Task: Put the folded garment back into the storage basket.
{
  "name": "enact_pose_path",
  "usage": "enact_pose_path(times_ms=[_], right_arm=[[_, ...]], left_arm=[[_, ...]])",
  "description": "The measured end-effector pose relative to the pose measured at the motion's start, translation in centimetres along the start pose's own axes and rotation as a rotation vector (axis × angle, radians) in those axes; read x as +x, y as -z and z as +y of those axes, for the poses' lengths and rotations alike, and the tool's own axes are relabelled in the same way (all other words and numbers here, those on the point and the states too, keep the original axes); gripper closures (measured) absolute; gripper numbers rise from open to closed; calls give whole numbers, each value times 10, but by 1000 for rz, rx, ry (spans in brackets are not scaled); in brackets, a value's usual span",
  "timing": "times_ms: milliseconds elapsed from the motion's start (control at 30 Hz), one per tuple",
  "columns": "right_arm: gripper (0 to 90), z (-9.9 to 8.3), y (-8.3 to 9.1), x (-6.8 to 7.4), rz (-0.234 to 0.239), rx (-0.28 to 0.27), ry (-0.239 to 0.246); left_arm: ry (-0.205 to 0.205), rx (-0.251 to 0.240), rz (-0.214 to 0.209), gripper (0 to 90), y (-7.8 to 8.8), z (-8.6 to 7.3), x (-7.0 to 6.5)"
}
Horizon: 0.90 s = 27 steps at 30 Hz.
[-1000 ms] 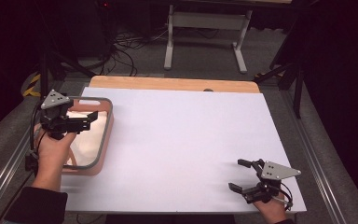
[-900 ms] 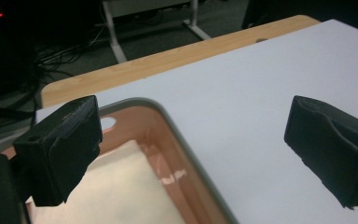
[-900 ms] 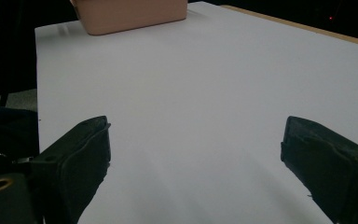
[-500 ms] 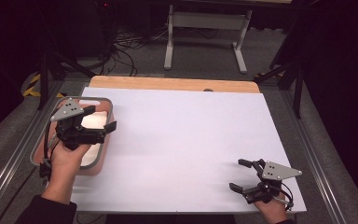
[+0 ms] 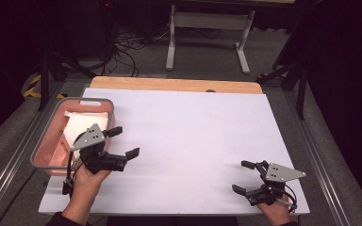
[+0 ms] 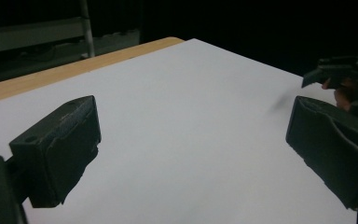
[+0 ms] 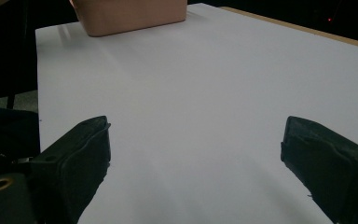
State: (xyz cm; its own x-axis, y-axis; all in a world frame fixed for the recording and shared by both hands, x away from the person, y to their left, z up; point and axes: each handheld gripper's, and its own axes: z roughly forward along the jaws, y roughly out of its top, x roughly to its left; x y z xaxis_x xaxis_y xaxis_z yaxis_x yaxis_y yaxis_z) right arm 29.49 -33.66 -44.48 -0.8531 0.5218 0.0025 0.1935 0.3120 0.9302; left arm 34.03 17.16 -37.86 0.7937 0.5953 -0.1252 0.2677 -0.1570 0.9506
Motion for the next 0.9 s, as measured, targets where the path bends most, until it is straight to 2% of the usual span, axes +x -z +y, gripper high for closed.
enact_pose_path(times_ms=[33, 133, 167, 200, 233, 300, 333, 367, 533, 567, 733, 800, 900], right_arm=[[87, 0, 0, 0, 0, -1, 1], [87, 0, 0, 0, 0, -1, -1], [87, 0, 0, 0, 1, -1, -1], [87, 0, 0, 0, 1, -1, -1], [87, 0, 0, 0, 1, 0, -1], [87, -1, 0, 0, 1, 0, -2], [87, -1, 0, -1, 1, -2, -3], [87, -1, 1, -1, 2, -2, -4], [87, -1, 1, -1, 2, -4, -1], [86, -1, 1, -1, 3, -5, -1], [84, -2, 3, -2, 4, -13, -4], [84, -3, 3, -3, 4, -15, -7], [84, -5, 4, -4, 6, -15, -8]], left_arm=[[-13, -1, -17, 40, -4, -5, -5], [-19, -10, -48, 38, -10, -15, -11], [-19, -10, -48, 37, -10, -15, -11], [-20, -2, -80, 37, -16, -24, -14], [-22, 4, -90, 36, -19, -28, -15], [-23, 10, -98, 32, -22, -32, -16], [-23, 16, -107, 32, -26, -39, -18], [-11, 15, -113, 32, -28, -42, -19], [-12, 26, -117, 33, -36, -54, -23], [-19, 37, -120, 32, -41, -61, -25], [-29, 65, -126, 28, -50, -71, -28], [-7, 73, -134, 26, -53, -76, -28], [1, 90, -126, 26, -57, -81, -30]])
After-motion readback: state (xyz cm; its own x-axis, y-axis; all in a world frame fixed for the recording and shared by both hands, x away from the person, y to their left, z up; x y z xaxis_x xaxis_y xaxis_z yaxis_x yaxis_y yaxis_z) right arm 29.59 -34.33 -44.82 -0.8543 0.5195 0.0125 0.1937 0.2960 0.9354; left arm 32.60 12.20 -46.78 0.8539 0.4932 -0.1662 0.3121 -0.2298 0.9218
